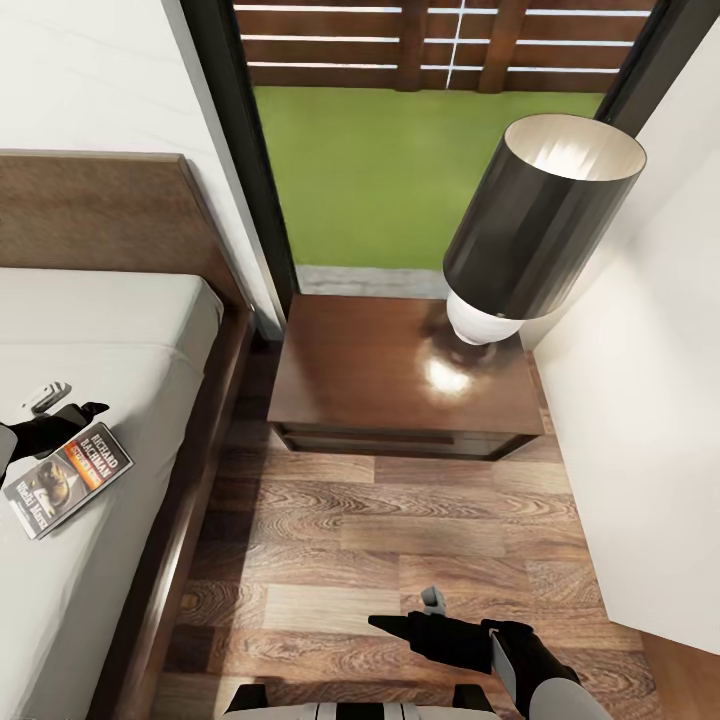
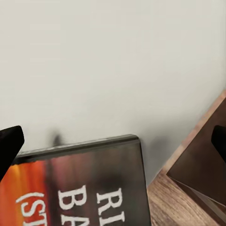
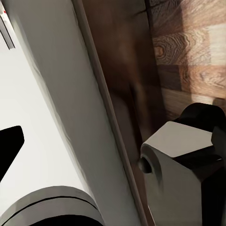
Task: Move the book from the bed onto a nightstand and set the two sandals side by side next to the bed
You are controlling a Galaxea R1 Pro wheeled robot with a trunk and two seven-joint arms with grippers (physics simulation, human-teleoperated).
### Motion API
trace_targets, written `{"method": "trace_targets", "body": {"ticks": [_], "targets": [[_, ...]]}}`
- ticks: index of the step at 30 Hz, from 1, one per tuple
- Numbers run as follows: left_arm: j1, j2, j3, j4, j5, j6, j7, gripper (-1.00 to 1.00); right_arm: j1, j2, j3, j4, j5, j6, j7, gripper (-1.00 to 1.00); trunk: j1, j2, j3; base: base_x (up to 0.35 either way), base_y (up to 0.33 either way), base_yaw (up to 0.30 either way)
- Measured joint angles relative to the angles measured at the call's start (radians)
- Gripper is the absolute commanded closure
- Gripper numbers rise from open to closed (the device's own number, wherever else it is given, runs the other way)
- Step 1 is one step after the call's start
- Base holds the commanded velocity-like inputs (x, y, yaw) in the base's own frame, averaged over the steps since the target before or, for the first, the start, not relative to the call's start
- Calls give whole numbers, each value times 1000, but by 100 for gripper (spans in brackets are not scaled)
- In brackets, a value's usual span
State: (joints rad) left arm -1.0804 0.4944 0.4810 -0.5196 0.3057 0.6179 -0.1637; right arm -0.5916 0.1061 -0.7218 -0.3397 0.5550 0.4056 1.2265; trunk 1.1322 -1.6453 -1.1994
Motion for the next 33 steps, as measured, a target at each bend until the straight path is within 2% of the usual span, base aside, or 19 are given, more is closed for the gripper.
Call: {"method": "trace_targets", "body": {"ticks": [33], "targets": [[0, 0, 0, 0, 0, 0, 3, -100, 0, 0, 0, 0, 0, 0, 0, -100, -8, 14, 6, 0, 0, 0]]}}
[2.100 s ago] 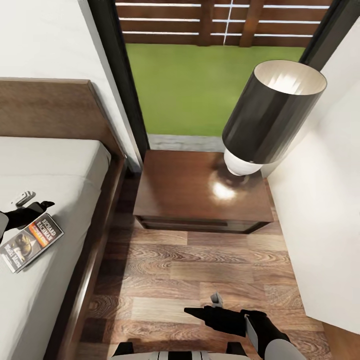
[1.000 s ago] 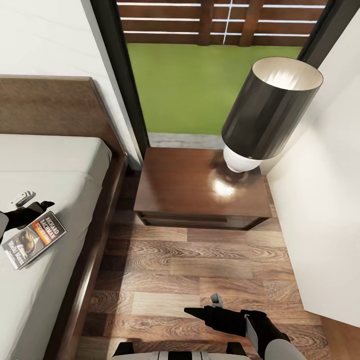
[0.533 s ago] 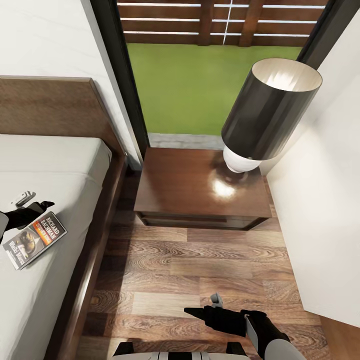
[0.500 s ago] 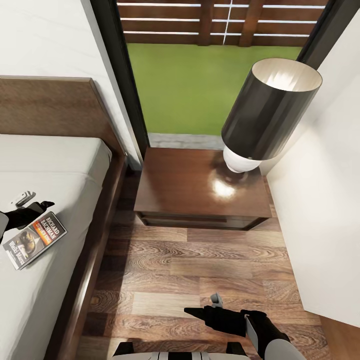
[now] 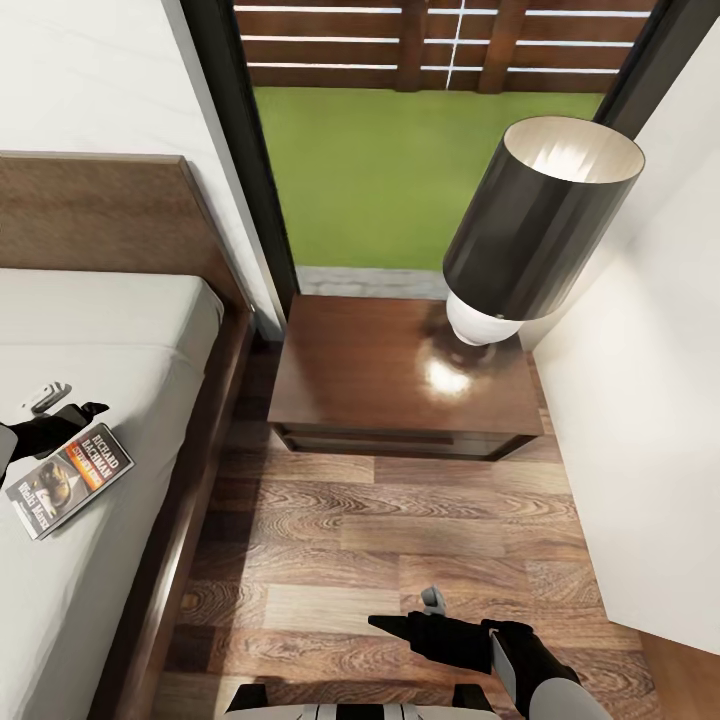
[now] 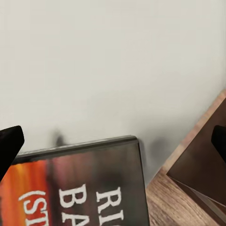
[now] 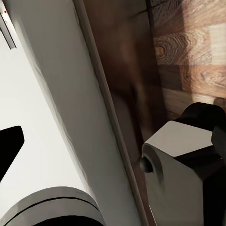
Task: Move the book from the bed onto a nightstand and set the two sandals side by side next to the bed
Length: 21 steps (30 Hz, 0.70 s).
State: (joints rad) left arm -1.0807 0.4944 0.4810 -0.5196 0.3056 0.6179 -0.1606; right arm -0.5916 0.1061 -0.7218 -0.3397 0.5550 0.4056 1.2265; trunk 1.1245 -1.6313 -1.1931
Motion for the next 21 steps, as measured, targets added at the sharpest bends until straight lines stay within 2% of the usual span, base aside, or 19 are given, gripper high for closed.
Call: {"method": "trace_targets", "body": {"ticks": [2, 9, 21], "targets": [[0, 0, 0, 0, 0, 0, 0, -100, 0, 0, 0, 0, 0, 0, 0, -100, 0, 0, 0, 0, 0, -7], [0, 0, 0, 0, 0, 0, 0, -100, 0, 0, 0, 0, 0, 0, 0, -100, 0, 0, 3, 0, 0, -171], [0, 0, 0, 0, 0, 0, 0, -100, 0, 0, 0, 0, 0, 0, 0, -100, 0, 0, 3, 0, 0, -16]]}}
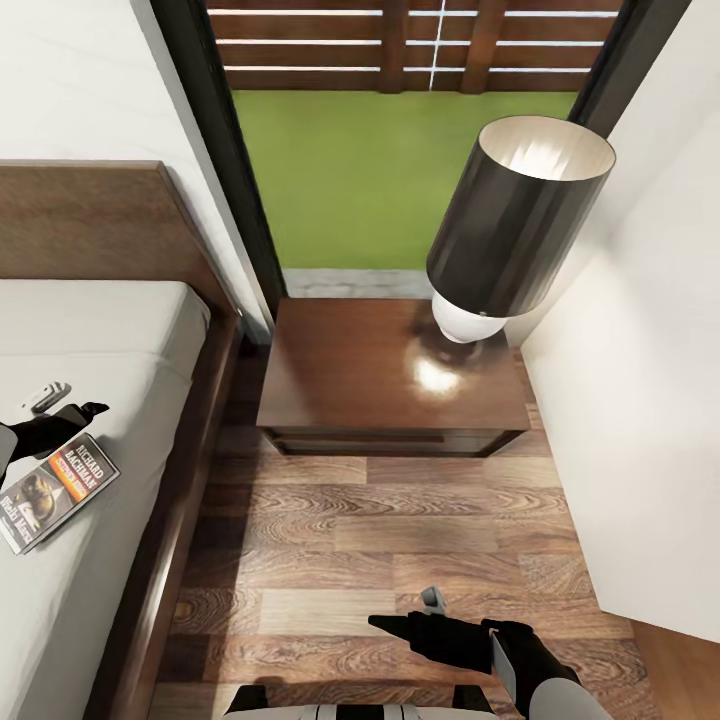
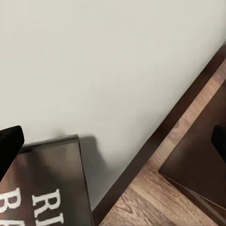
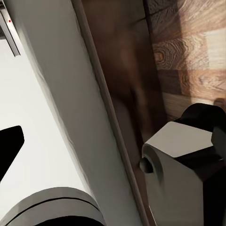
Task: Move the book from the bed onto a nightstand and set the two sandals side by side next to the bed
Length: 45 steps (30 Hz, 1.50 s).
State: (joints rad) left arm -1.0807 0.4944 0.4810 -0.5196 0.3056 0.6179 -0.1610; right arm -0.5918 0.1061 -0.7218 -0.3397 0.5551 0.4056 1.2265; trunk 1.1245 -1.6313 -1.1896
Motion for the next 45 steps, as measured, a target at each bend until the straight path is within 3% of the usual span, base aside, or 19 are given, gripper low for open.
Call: {"method": "trace_targets", "body": {"ticks": [45], "targets": [[1, 0, 1, 6, 10, -3, -1, -100, 0, 0, 0, 0, 0, 0, 0, -100, 0, 0, 0, -74, 0, 0]]}}
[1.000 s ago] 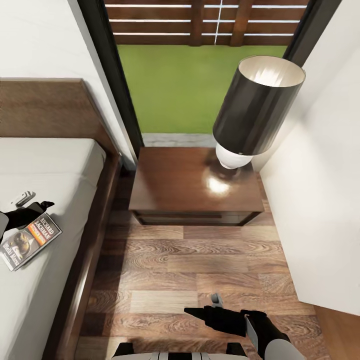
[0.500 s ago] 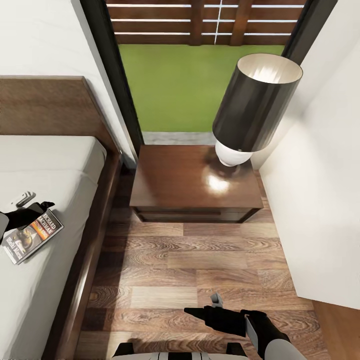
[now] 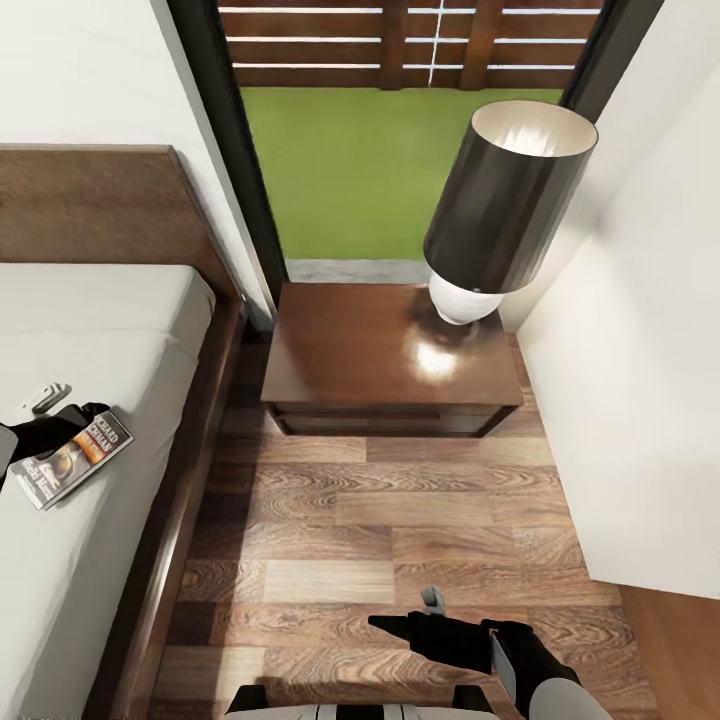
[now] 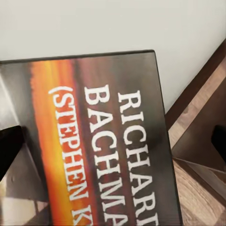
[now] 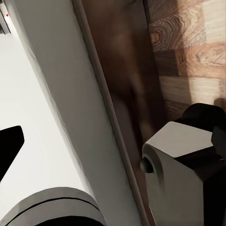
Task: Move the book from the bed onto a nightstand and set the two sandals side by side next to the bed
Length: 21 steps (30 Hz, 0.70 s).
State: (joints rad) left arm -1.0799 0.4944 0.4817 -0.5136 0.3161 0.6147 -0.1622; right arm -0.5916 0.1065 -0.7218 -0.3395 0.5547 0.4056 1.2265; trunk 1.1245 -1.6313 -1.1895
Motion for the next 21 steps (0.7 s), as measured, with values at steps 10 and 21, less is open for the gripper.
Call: {"method": "trace_targets", "body": {"ticks": [10, 21], "targets": [[0, 0, 0, 1, -8, -1, -1, -100, 0, 0, 0, 0, 0, 0, 0, -100, 0, 0, 0, 13, 0, 0], [0, 2, -1, 3, -35, -3, 3, -100, 0, 0, 0, 0, 0, 0, 0, -100, 0, 0, 0, 122, 0, 0]]}}
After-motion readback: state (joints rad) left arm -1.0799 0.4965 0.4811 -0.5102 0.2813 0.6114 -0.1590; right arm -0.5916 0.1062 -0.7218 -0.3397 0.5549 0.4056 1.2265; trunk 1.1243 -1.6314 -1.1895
